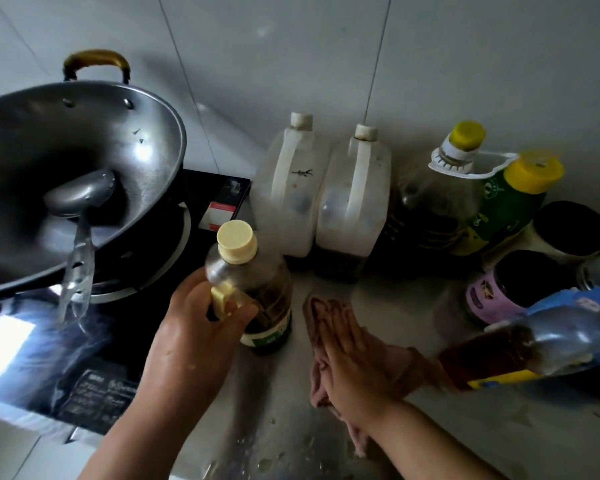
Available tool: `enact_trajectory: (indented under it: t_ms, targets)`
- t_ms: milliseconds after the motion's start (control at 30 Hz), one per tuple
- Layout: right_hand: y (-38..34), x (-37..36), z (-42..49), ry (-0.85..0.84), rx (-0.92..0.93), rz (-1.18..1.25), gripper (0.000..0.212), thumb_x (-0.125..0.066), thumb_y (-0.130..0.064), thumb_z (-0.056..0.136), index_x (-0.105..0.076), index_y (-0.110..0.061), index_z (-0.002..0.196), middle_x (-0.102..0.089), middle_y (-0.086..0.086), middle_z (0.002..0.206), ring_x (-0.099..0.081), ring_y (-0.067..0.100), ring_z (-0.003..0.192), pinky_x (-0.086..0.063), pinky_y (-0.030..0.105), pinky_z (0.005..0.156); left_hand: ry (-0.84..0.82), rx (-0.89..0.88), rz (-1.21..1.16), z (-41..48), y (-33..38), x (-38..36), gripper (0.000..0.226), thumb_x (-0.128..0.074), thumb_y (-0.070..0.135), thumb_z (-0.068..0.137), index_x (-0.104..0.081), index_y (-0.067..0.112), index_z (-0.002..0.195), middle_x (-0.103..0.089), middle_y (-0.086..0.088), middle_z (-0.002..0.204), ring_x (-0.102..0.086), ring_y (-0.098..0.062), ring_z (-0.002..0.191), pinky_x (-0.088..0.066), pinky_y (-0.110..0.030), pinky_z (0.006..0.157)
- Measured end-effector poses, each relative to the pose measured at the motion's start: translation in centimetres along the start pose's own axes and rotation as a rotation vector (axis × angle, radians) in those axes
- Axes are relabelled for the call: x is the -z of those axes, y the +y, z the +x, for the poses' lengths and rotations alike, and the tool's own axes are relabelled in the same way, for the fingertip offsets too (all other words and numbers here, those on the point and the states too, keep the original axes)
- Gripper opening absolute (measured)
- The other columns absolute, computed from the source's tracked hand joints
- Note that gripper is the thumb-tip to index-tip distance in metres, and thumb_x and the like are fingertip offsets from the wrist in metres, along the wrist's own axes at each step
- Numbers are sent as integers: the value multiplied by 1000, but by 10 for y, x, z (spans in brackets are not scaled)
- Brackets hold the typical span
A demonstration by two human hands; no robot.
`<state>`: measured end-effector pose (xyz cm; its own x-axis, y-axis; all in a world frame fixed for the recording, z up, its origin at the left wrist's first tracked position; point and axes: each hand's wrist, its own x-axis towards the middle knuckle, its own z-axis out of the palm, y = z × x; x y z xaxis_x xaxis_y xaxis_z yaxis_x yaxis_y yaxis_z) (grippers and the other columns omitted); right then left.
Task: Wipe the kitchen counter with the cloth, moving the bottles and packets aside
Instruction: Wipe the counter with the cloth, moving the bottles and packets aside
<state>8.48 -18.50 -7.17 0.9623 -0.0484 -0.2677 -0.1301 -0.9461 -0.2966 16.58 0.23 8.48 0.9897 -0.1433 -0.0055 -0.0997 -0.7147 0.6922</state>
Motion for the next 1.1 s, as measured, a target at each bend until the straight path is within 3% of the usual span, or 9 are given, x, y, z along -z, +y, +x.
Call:
enact_trajectory:
  t_ms: [67,133,267,467,633,833,967,1033,1100]
  targets:
    - [0,10,18,-13,53,54,70,-27,-30,97,18,-21,150,26,4,157,24,25,144,1,44,121,11,-8,29,-1,-2,5,21,-69,34,76,-65,25,95,-58,9,116,-58,-11,90,-45,-28,70]
    - [-6,18,38,-2,70,53,70,-27,-23,98,24,-23,146,30,0,155,28,25,142,7,41,120,24,-1,34,-3,-3,9,21,-69,34,76,-65,25,95,-57,10,116,-57,-11,91,-45,-30,73]
    - [-32,18,71,36,39,44,71,-28,-19,96,19,-19,150,17,6,160,17,34,145,5,44,120,51,38,56,-11,-5,16,21,-71,36,75,-63,26,91,-53,17,112,-61,-11,84,-46,-29,68]
    - [-53,6,103,52,135,178,76,-38,-23,93,12,-30,151,5,0,162,8,29,148,2,41,118,57,58,64,-23,-15,28,14,-72,34,74,-63,30,85,-54,13,107,-56,11,80,-41,-21,63]
    - [-66,9,110,-40,247,226,72,-39,-32,97,13,-39,147,7,-3,161,12,23,147,0,43,120,56,54,93,-25,-18,33,14,-70,36,73,-64,27,82,-55,11,106,-55,-1,81,-42,-29,67]
    - [-66,9,67,-105,369,201,71,-50,-27,93,-11,-30,152,-7,-6,161,1,15,148,-2,39,120,40,51,107,-23,-12,35,23,-69,40,72,-59,19,74,-55,17,103,-56,-4,73,-50,-39,66]
    - [-44,18,30,-43,296,380,54,-34,-33,102,-12,-38,151,-6,-18,159,0,2,146,-3,31,121,-2,43,67,-23,-2,32,20,-72,33,75,-56,22,72,-60,8,81,-57,-6,67,-42,-28,56]
    - [-24,15,12,-13,231,393,51,-28,-33,102,-10,-44,149,4,-27,154,9,-7,141,3,24,118,-16,52,47,-21,4,27,17,-72,34,76,-57,24,75,-63,4,75,-58,-8,67,-43,-28,56]
    - [-1,6,-2,46,145,360,56,-32,-27,99,-11,-47,148,5,-28,155,10,-7,142,0,28,120,-31,41,35,-17,9,21,17,-71,35,76,-59,24,76,-64,4,73,-59,-8,68,-47,-30,57]
